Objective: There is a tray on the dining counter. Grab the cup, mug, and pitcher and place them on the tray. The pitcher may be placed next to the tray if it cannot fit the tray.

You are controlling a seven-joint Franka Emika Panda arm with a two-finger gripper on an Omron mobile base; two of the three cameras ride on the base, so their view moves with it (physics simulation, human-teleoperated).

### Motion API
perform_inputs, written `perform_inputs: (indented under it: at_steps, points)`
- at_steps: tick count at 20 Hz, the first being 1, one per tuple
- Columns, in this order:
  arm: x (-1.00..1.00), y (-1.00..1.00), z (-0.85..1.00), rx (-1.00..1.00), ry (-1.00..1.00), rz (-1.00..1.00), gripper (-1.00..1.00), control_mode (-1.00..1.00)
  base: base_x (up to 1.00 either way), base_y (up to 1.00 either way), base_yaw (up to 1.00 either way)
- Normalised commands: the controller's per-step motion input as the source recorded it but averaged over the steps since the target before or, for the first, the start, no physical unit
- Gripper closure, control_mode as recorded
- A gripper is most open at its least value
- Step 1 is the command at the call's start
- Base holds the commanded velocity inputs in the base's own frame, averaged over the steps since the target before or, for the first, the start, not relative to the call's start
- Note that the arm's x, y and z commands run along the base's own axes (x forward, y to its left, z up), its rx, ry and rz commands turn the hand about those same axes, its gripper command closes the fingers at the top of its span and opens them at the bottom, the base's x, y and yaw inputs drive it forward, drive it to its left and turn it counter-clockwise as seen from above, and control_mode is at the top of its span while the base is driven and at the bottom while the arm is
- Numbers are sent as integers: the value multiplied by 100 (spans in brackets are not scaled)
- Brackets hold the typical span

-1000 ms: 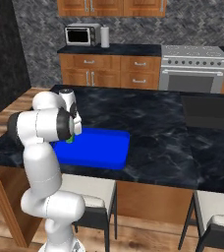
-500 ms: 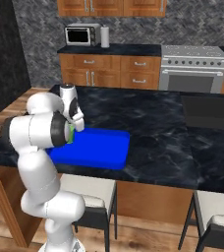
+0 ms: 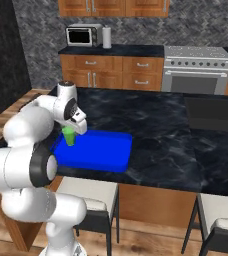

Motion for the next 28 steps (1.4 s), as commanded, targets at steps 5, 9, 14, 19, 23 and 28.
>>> perform_inputs:
  at_steps: [5,9,14,19,23,28]
  points:
    - [-88,-13,59,0,0,33,-100,-100,0,0,0]
    - [-98,-1,47,-3,0,31,-100,-100,0,0,0]
    - [-100,-17,48,-6,0,26,-100,-100,0,0,0]
    - [-95,-37,53,-3,0,18,-100,-100,0,0,0]
    - [-87,-43,50,0,-8,10,-100,-100,0,0,0]
    - [-80,-19,37,-4,-10,1,-100,-100,0,0,0]
